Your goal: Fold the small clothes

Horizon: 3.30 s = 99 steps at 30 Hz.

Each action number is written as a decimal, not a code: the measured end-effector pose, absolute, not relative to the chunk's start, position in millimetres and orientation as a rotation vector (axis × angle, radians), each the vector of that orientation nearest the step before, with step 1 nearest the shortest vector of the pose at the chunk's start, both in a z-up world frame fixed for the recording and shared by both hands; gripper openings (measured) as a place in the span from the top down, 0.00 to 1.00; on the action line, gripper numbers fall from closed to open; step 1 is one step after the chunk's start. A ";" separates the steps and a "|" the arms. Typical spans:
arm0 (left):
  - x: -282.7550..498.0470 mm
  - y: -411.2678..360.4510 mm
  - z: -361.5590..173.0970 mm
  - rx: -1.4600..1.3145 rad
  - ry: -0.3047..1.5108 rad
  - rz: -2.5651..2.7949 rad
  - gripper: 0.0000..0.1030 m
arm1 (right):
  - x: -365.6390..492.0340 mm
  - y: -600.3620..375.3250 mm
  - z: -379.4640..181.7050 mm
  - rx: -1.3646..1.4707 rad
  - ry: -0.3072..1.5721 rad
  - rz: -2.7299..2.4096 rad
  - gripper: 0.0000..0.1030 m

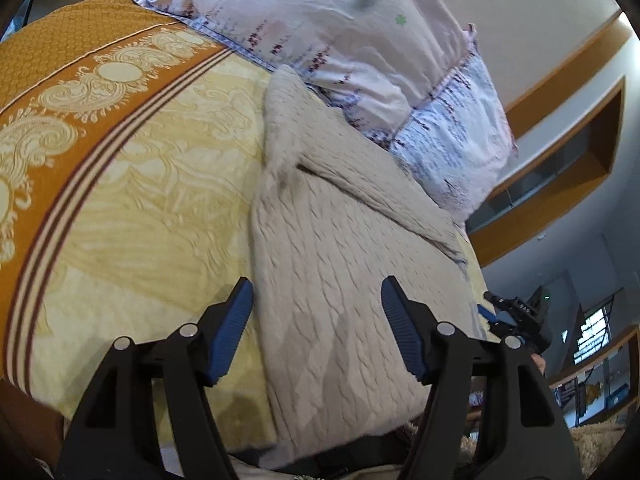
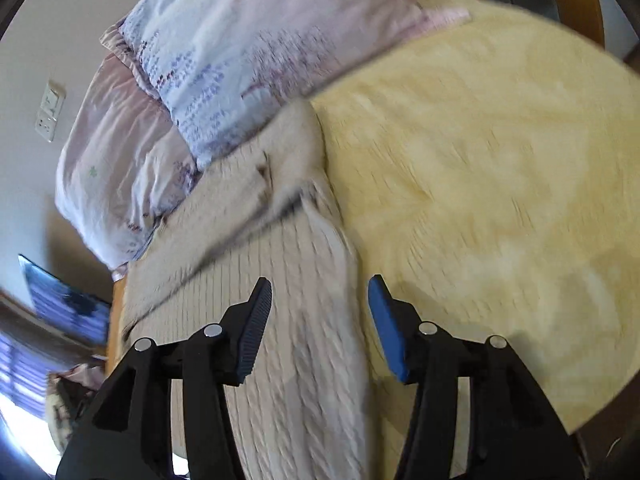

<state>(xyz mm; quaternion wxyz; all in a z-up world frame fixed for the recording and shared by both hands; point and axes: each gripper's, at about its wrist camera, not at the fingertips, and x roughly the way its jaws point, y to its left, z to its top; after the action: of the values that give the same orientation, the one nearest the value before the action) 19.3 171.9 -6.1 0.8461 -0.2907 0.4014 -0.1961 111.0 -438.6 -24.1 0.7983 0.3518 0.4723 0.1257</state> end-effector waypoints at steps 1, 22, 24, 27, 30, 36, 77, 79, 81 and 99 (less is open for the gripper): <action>14.2 170.5 -7.3 -0.624 0.846 -0.433 0.40 | 104.3 -440.2 -29.5 0.785 1.022 0.304 0.49; -63.1 146.1 -59.3 -0.728 0.866 -0.668 0.48 | 1.9 -434.5 -71.9 0.848 1.035 0.732 0.58; -58.6 141.9 -66.1 -0.728 0.880 -0.667 0.48 | 3.5 -429.8 -77.8 0.831 1.057 0.726 0.58; -54.1 135.9 -73.3 -0.717 0.902 -0.665 0.48 | 6.0 -425.3 -84.3 0.837 1.048 0.739 0.58; -51.7 129.9 -77.4 -0.698 0.914 -0.667 0.49 | 7.6 -420.2 -86.4 0.815 1.035 0.753 0.58; -57.9 129.8 -72.6 -0.669 0.909 -0.709 0.93 | -1.6 -414.1 -68.3 0.759 0.955 0.850 0.92; 172.2 125.9 96.1 -0.422 0.630 -0.348 0.94 | 178.4 -366.7 78.4 0.402 0.488 0.291 0.93; 186.7 126.3 84.1 -0.436 0.657 -0.333 0.94 | 195.1 -364.6 65.8 0.421 0.532 0.282 0.93; 199.1 127.6 76.2 -0.449 0.674 -0.320 0.94 | 207.5 -362.1 58.3 0.418 0.555 0.275 0.93; 256.6 145.4 27.8 -0.636 0.812 -0.203 0.46 | 272.6 -366.5 36.4 0.523 0.691 0.207 0.33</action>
<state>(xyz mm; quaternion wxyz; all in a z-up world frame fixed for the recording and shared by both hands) 256.6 145.4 27.8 0.8651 -0.3035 0.3875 -0.0967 272.6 -366.5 36.4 0.9023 0.2530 0.3343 0.1002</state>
